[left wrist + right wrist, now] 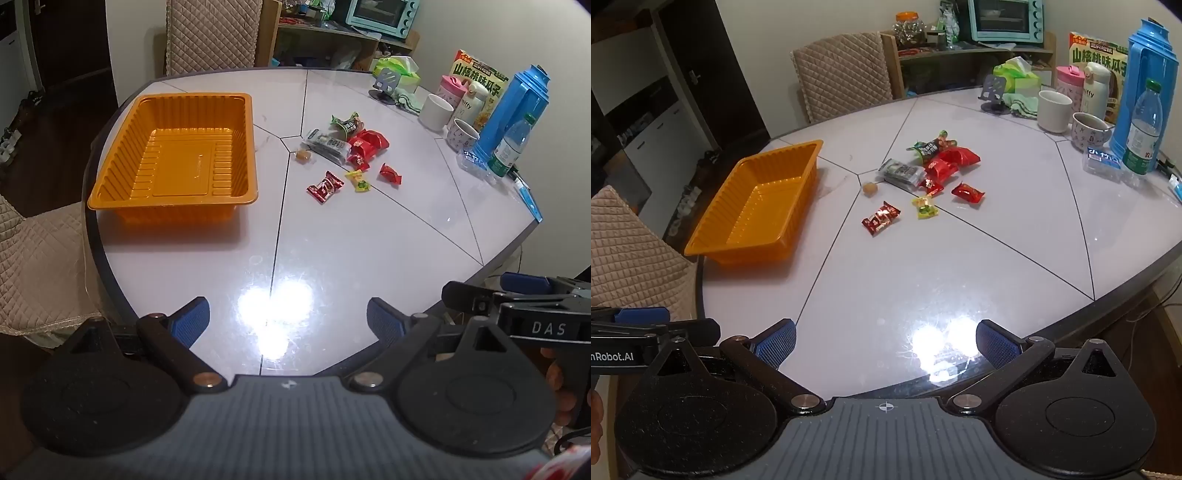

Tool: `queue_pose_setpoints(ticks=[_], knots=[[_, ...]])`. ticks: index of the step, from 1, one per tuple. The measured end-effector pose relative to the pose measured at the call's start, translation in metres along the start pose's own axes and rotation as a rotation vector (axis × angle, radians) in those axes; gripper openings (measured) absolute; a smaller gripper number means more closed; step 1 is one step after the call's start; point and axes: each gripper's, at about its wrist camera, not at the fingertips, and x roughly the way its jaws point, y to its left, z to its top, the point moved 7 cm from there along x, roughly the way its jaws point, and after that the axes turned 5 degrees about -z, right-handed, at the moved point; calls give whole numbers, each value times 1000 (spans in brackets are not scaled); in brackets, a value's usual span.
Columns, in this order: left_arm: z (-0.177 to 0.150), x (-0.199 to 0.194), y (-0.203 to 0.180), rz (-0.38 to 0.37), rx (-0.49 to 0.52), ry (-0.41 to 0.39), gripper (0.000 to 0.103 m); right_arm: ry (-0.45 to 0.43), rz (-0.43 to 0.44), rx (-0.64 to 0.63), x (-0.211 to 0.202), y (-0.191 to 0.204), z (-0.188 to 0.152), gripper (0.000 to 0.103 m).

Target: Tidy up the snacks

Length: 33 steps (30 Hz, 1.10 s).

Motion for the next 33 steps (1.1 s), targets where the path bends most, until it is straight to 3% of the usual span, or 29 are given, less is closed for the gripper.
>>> queue_pose_setpoints(ticks=[33], knots=[[3, -2, 9, -5, -27, -4, 91, 8, 3, -27, 8, 15, 7, 103]])
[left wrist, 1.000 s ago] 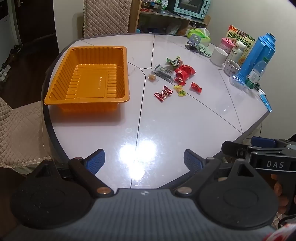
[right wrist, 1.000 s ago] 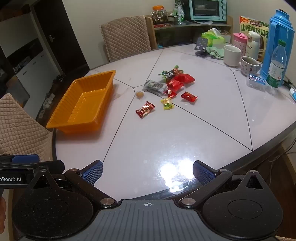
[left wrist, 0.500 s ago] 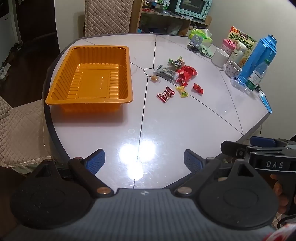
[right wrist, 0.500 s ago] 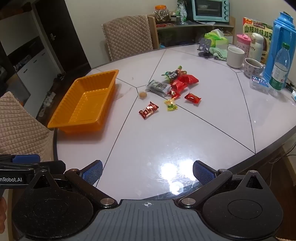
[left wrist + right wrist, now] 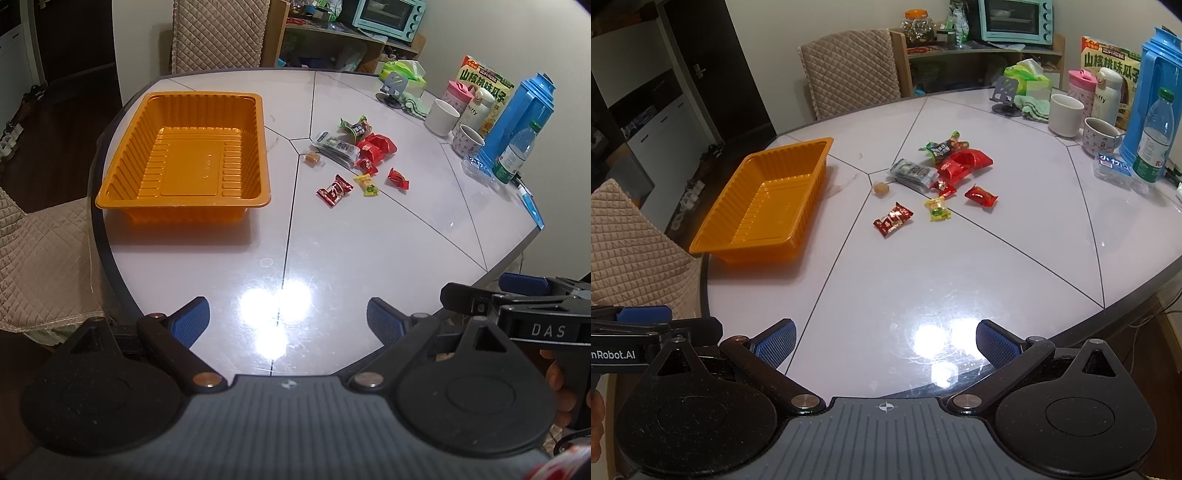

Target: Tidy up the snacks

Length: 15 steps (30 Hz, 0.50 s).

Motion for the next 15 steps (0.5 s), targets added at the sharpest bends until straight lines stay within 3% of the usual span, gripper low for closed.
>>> queue_pose_setpoints(ticks=[15], knots=[[3, -1, 3, -2, -4, -2, 91, 1, 3, -6, -1, 5, 2, 103]])
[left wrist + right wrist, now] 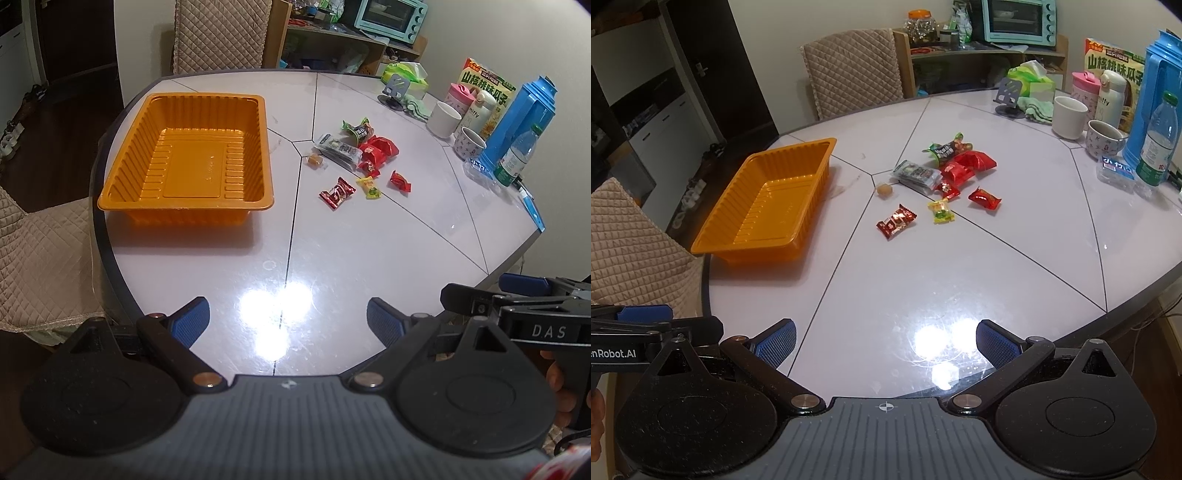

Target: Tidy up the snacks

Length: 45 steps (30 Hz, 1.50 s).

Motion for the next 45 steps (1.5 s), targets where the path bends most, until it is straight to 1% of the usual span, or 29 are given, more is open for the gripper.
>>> queue_pose_setpoints(ticks=[15, 28, 45], knots=[[8, -1, 5, 0, -9, -4, 91, -4, 5, -7, 2, 4, 8, 103], [6, 1, 7, 2, -13, -6, 91, -2, 7, -8, 5, 6, 9, 103], [14, 13, 6, 9, -20, 4, 91, 11, 15, -3, 17, -1, 17, 103]])
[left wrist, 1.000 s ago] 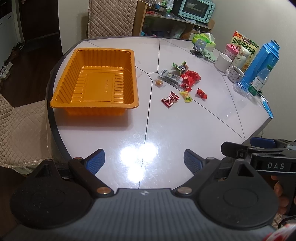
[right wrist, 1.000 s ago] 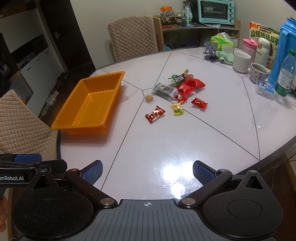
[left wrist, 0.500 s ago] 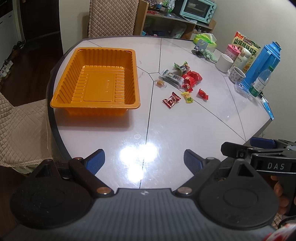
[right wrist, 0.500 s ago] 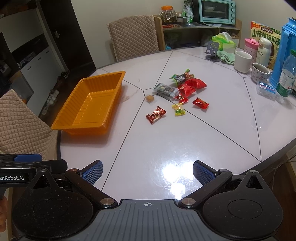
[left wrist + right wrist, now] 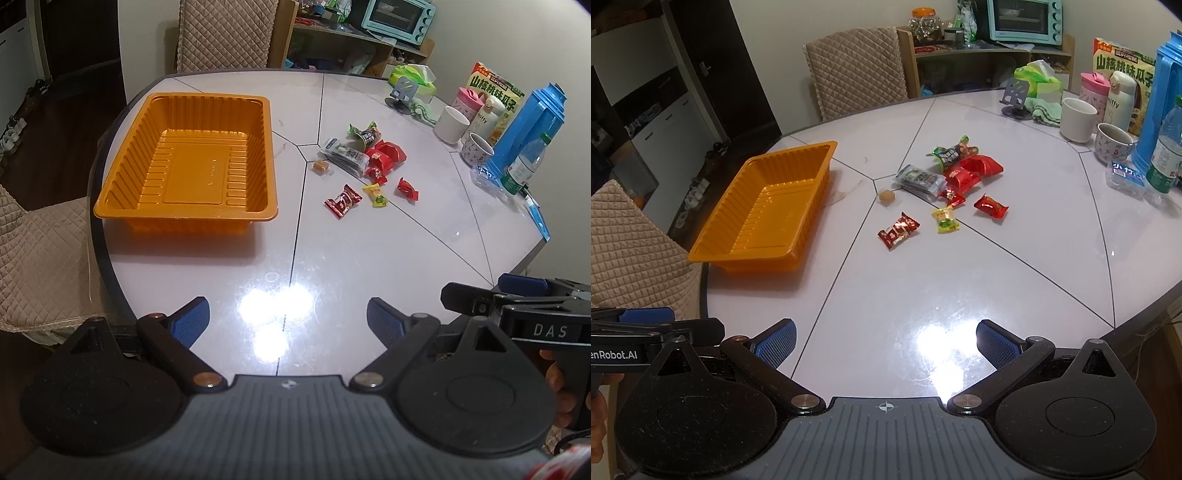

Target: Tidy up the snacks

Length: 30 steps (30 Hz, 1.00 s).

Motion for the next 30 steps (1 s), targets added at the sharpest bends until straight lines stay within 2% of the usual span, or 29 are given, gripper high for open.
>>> queue_pose_setpoints(ticks=[11, 15, 18, 23, 30], knots=[[7, 20, -12, -24, 0, 19, 91, -8, 2, 5, 13, -21, 11, 103], [12, 33, -20, -41, 12, 18, 91, -9, 6, 50, 22, -38, 14, 103], [18, 43, -29, -47, 41, 1, 91, -54, 3, 105, 25, -54, 19, 103], [29, 64, -46, -53, 98, -17, 90, -94, -12, 83, 34, -75, 27, 103], [46, 99, -67, -73, 154, -28, 89, -81, 20, 113, 55, -103, 38, 103]])
